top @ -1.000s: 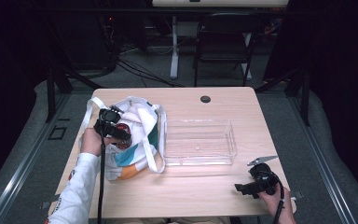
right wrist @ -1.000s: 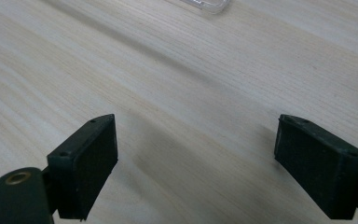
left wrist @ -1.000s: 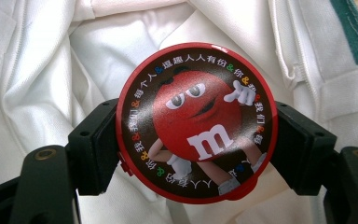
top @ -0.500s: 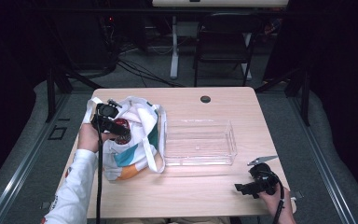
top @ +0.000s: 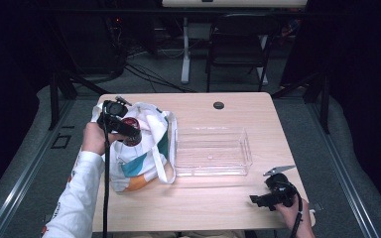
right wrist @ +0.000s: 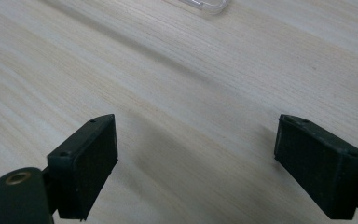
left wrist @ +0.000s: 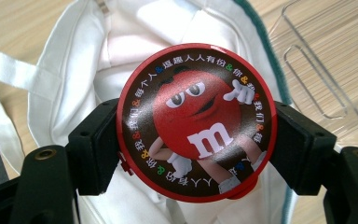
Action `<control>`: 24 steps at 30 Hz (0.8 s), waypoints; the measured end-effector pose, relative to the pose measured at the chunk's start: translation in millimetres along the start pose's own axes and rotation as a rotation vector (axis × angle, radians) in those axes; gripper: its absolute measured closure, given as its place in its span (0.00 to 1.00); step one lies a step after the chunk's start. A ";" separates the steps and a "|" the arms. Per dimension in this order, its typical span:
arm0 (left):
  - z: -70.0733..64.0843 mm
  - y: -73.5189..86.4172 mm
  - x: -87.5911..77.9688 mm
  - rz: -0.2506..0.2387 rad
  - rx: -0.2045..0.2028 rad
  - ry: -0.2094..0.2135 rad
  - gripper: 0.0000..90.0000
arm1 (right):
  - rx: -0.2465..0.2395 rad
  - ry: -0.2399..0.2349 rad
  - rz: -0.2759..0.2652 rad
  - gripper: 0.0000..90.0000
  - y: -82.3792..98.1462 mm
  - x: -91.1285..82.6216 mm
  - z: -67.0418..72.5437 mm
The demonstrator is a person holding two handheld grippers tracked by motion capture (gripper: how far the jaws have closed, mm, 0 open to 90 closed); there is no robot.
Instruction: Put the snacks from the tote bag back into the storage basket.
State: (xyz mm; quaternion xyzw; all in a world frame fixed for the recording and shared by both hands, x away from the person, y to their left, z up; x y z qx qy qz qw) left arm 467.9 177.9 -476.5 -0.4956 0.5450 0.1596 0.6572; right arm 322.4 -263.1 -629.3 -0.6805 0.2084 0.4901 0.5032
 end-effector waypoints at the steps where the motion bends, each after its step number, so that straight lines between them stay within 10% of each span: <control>1: -3.6 -3.5 -2.5 0.000 0.005 0.000 0.29 | -0.003 -0.001 -0.003 0.14 -0.1 0.2 -0.2; 24: -35.7 -33.1 -9.1 -0.010 0.085 0.016 0.28 | -0.005 -0.002 0.000 0.14 0.1 -0.3 -0.4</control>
Point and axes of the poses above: each handheld gripper's, and its own axes: x roughly forward along the jaws, y roughly out of its underside, z roughly to its left, the point moved 8 cm from there along x, roughly forward along the jaws, and after that the axes turned 8 degrees about y, right-handed, at the moved point
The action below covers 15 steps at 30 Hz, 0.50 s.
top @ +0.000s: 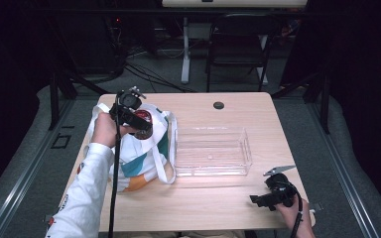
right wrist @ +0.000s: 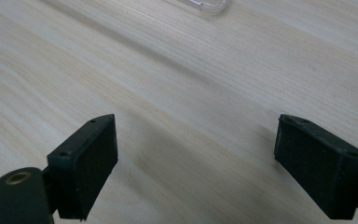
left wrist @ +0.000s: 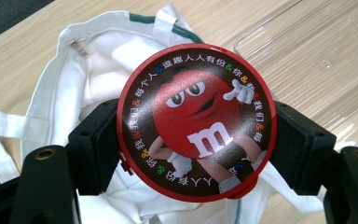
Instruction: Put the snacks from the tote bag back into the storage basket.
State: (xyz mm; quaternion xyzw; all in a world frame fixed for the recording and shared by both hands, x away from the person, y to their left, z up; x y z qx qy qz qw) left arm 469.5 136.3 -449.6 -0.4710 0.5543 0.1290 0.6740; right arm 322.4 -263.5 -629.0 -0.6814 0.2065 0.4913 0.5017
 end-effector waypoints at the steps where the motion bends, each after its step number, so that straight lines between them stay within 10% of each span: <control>1: 0.0 0.0 0.0 0.000 0.000 0.000 0.28 | 0.000 0.000 0.000 0.14 0.0 0.0 0.0; 15: -24.8 -14.9 7.1 -0.002 0.053 0.036 0.29 | 0.006 0.002 -0.005 0.14 -0.2 0.0 0.2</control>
Point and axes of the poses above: each handheld gripper's, and its own axes: x roughly forward along the jaws, y roughly out of its underside, z roughly to its left, the point moved 8 cm from there along x, roughly forward along the jaws, and after that the axes turned 8 degrees about y, right-handed, at the moved point
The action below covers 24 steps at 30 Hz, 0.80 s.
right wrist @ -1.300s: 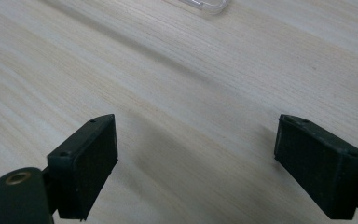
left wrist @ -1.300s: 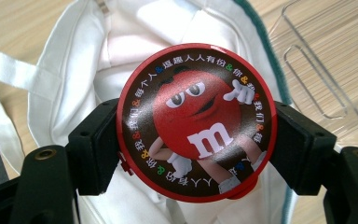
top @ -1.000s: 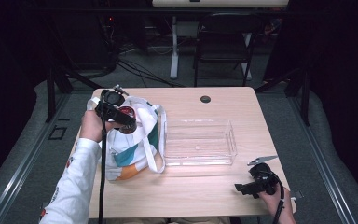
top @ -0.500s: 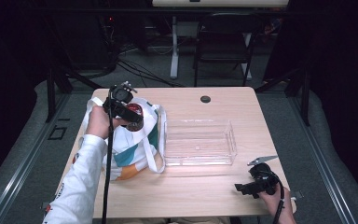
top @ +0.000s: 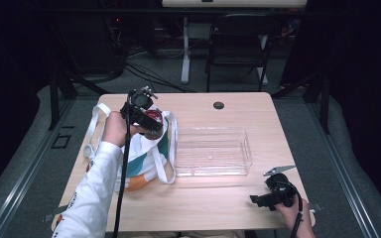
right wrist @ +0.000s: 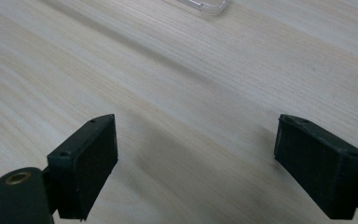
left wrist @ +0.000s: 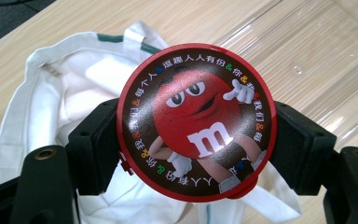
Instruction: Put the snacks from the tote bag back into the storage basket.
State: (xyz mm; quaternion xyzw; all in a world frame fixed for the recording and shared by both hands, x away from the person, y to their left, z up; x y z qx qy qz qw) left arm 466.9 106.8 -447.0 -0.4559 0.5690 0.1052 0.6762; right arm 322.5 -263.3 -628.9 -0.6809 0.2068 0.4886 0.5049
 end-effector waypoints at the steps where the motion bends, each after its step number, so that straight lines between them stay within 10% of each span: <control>1: -4.2 -2.2 2.1 0.001 0.004 0.012 0.28 | 0.001 0.000 0.000 0.14 0.1 0.0 0.0; 24: -42.5 -22.3 32.4 0.006 0.066 0.092 0.29 | 0.011 -0.012 -0.012 0.14 -0.4 0.0 1.2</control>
Point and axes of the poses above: each handheld gripper's, and its own axes: x roughly forward along the jaws, y roughly out of its underside, z roughly to its left, the point moved 8 cm from there along x, roughly forward along the jaws, and after that the axes turned 8 degrees about y, right-handed, at the moved point
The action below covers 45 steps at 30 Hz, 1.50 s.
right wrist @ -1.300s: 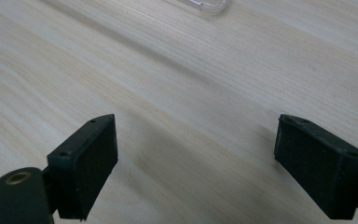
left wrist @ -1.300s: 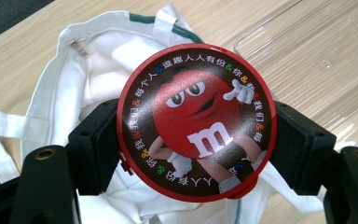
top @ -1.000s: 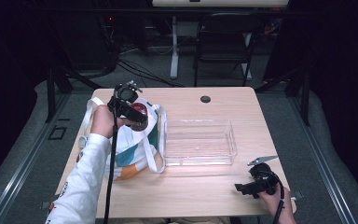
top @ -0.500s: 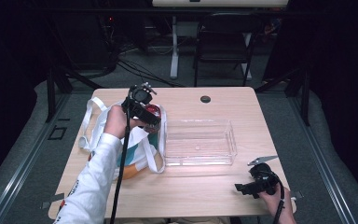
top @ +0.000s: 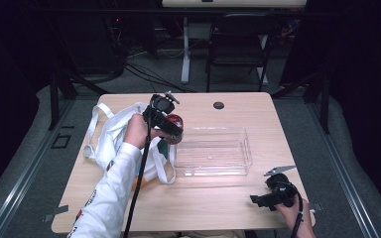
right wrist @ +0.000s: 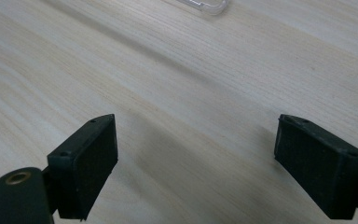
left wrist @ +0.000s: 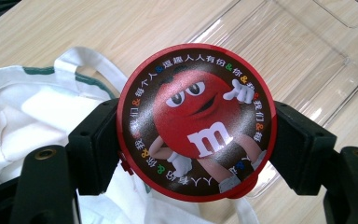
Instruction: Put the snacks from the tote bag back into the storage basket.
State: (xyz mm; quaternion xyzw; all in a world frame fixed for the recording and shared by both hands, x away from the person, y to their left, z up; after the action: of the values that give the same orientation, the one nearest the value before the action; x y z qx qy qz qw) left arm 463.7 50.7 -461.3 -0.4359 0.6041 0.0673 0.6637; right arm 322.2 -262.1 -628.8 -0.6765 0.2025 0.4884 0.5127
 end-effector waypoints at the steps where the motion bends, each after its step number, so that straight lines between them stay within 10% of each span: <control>1: -1.3 -1.1 1.2 -0.003 0.004 0.002 0.29 | 0.000 0.000 0.000 0.14 0.0 0.0 0.0; 45: -35.3 9.3 60.2 0.007 -0.001 0.136 0.29 | -0.005 -0.009 0.008 0.14 -1.4 2.9 -1.4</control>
State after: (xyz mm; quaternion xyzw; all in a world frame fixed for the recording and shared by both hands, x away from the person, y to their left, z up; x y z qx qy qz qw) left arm 447.4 6.8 -513.8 -0.4379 0.6491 0.0403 0.6207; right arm 325.2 -262.1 -630.6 -0.6747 0.2016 0.4940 0.5100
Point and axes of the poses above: each handheld gripper's, and its own axes: x roughly forward along the jaws, y roughly out of its underside, z roughly to its left, the point moved 8 cm from there along x, roughly forward along the jaws, and after that the axes turned 8 degrees about y, right-handed, at the moved point
